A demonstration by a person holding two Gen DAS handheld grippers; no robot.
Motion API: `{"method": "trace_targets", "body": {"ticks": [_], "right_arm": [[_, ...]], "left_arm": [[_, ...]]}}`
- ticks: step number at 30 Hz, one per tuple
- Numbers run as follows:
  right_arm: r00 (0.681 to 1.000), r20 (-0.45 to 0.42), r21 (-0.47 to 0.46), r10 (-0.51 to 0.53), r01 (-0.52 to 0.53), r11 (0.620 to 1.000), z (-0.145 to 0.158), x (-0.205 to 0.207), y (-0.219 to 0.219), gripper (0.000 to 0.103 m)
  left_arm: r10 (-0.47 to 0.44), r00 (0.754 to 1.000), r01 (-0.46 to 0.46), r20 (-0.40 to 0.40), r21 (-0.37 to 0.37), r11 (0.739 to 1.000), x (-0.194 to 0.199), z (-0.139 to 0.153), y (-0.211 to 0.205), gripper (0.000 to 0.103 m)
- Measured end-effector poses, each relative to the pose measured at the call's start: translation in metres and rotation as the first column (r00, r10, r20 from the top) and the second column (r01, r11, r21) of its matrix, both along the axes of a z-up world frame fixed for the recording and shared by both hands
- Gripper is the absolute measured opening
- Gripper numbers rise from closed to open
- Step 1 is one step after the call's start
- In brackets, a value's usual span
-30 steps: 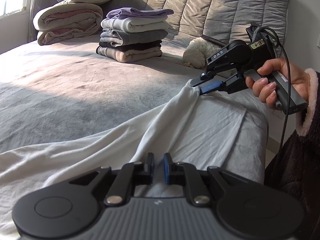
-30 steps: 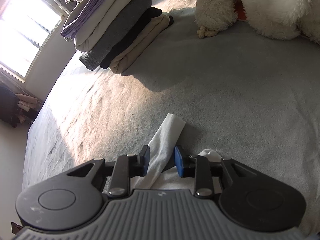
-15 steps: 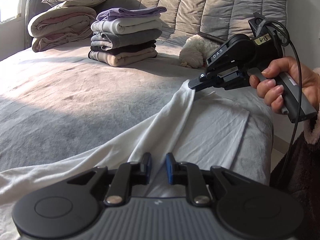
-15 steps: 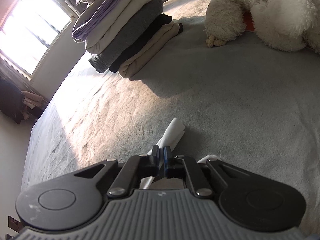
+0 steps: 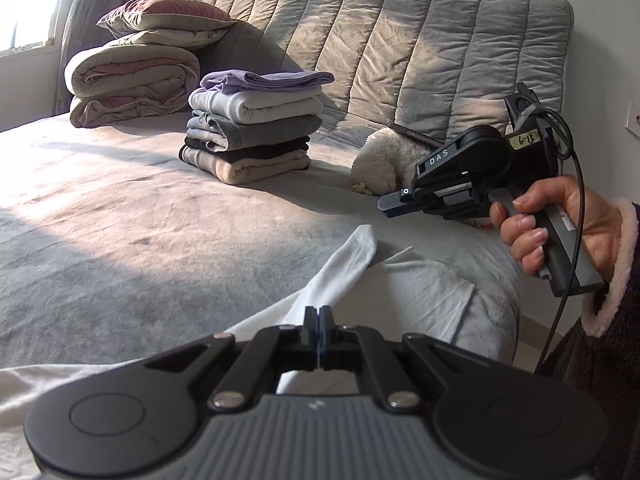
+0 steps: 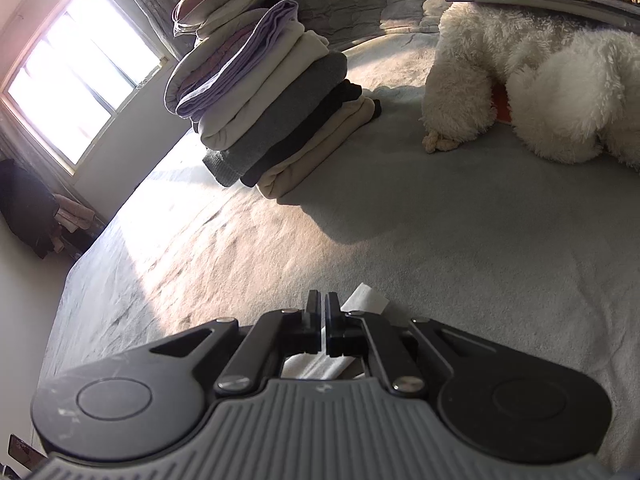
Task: Fold clothes
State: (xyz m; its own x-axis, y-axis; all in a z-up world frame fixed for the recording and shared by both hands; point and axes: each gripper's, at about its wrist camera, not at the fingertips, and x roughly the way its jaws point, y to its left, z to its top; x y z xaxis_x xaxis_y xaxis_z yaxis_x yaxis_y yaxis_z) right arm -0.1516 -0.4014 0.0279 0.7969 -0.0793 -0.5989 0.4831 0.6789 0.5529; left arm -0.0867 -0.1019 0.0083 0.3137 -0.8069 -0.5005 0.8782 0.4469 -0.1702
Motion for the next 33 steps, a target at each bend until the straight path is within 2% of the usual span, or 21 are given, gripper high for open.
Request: {"method": "trace_targets", "body": {"ticks": [3,5,9,11,12,13,21,24,28,33], "right_arm": [[1.0,-0.024,0.031,0.003,-0.002,1.0,-0.002,-0.006,-0.002,0.003],[0.999,-0.04,0.093,0.023,-0.02,0.996,-0.006,-0.009,-0.003,0.014],[0.994,-0.009,0.292,0.106,-0.099,0.951,-0.018,-0.012,0.001,0.017],[0.99,0.008,0.355,0.138,-0.132,0.926,-0.021,-0.011,0.008,0.035],[0.989,0.015,0.369,0.148,-0.143,0.918,-0.022,-0.01,0.012,0.049],[0.987,0.018,0.38,0.159,-0.154,0.912,-0.023,-0.008,0.015,0.05],[0.98,0.041,0.519,0.195,-0.187,0.834,-0.048,0.012,0.045,0.049],[0.985,0.049,0.514,0.164,-0.166,0.842,-0.053,0.018,0.046,0.038],[0.996,0.065,0.522,0.068,-0.092,0.848,-0.056,0.019,0.031,0.025],[0.997,0.068,0.519,-0.047,0.005,0.855,-0.062,0.013,0.012,0.014]], "left_arm": [[0.003,1.0,-0.003,-0.013,0.0,1.0,-0.001,0.0,0.0,0.0],[0.014,0.999,-0.015,-0.032,-0.012,1.0,0.001,0.0,0.001,0.0],[0.03,0.997,-0.033,-0.066,-0.046,0.998,0.006,0.002,0.004,0.0],[0.031,0.997,-0.036,-0.077,-0.058,0.998,0.007,0.004,0.005,0.0],[0.032,0.996,-0.037,-0.08,-0.061,0.997,0.007,0.004,0.005,0.0],[0.031,0.996,-0.036,-0.082,-0.063,0.997,0.007,0.004,0.005,0.0],[0.016,0.996,-0.023,-0.092,-0.078,0.997,0.005,0.006,0.009,0.0],[0.004,0.995,-0.011,-0.097,-0.079,0.997,0.003,0.006,0.01,0.0],[-0.022,0.995,0.015,-0.101,-0.068,0.998,-0.002,0.003,0.009,0.0],[-0.052,0.993,0.048,-0.108,-0.044,0.998,-0.01,-0.004,0.007,0.0]]}}
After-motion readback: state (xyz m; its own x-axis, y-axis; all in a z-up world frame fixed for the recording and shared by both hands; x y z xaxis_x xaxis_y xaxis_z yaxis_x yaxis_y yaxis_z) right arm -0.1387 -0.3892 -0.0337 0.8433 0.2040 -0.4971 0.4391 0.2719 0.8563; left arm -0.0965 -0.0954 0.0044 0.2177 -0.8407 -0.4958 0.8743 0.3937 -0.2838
